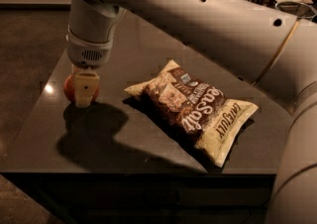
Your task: Move apple near brown chip bag
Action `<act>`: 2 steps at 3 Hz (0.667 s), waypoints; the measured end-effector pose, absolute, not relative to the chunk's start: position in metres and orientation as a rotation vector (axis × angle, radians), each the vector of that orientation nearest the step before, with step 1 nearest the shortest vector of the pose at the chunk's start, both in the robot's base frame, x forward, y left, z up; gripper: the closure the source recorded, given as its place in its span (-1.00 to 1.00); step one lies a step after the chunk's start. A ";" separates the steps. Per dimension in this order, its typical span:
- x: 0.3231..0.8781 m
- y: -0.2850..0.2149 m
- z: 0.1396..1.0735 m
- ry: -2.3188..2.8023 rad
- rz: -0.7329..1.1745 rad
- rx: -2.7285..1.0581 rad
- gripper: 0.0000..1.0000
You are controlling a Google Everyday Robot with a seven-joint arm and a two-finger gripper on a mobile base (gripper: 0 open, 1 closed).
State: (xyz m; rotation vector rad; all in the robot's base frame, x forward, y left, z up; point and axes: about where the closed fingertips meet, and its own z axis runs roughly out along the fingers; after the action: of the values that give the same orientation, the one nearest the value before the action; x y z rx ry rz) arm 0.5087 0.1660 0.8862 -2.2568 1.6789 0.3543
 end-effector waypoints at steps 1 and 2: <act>0.529 0.136 0.895 1.768 0.301 -2.190 1.00; 0.548 0.109 0.891 1.872 0.258 -2.119 1.00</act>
Offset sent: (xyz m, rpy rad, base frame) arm 0.0614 -0.0909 -0.0009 -0.0762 -0.0152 -0.2836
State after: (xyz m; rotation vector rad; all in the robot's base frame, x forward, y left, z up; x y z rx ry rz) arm 0.5480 0.1094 0.8907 -2.1187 1.8724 0.2577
